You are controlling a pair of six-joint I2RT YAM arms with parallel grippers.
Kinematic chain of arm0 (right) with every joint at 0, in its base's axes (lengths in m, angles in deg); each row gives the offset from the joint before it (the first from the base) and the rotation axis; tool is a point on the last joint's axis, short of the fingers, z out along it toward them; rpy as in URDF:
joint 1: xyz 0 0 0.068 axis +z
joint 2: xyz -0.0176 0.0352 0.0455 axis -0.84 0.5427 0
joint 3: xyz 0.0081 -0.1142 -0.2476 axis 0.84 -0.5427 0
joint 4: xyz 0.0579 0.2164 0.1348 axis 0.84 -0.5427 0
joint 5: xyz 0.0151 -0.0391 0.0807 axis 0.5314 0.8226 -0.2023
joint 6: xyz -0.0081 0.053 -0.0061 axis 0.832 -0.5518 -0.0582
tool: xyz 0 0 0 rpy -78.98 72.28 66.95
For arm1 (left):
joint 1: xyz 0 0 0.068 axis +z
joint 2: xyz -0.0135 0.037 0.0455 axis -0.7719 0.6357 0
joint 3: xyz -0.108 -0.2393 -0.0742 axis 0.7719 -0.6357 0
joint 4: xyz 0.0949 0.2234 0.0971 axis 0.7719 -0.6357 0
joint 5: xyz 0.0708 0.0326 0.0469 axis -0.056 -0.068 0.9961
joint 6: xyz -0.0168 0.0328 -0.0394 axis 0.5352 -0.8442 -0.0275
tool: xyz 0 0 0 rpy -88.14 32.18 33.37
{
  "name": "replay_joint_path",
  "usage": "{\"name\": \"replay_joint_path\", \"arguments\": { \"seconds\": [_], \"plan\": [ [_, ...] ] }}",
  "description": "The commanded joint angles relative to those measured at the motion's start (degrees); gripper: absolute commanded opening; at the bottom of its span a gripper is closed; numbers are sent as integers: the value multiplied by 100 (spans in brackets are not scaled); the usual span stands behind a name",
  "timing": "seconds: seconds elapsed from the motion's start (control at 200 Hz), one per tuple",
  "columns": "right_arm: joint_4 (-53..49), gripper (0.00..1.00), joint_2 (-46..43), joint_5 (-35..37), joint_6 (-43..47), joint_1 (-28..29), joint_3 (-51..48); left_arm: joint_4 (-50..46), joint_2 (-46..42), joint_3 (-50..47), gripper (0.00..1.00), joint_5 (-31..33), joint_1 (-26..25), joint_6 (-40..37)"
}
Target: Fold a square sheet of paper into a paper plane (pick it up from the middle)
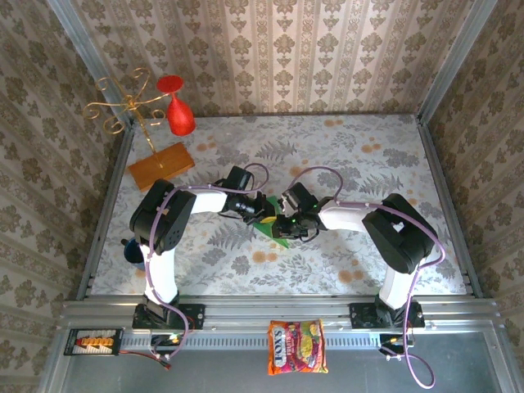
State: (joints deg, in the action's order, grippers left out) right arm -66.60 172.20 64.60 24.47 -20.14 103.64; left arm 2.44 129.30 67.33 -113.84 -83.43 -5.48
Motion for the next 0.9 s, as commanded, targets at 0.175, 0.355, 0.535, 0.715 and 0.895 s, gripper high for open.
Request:
{"name": "replay_joint_path", "arguments": {
  "seconds": [0.175,0.355,0.535,0.715,0.895],
  "plan": [
    [162,16,110,-261,-183,-125,-473,-841,408,-66,12,682,91,49],
    [228,16,44,-431,-190,-157,-653,-950,421,-76,12,767,109,41],
    [252,16,-225,-621,-234,-157,-936,-1055,439,-96,12,838,125,28],
    [157,16,-581,-697,-199,-157,-1194,-1035,417,-124,12,840,135,13],
    [17,16,-710,-689,-146,-157,-1306,-1041,399,-128,12,840,144,-15]
  ]
}}
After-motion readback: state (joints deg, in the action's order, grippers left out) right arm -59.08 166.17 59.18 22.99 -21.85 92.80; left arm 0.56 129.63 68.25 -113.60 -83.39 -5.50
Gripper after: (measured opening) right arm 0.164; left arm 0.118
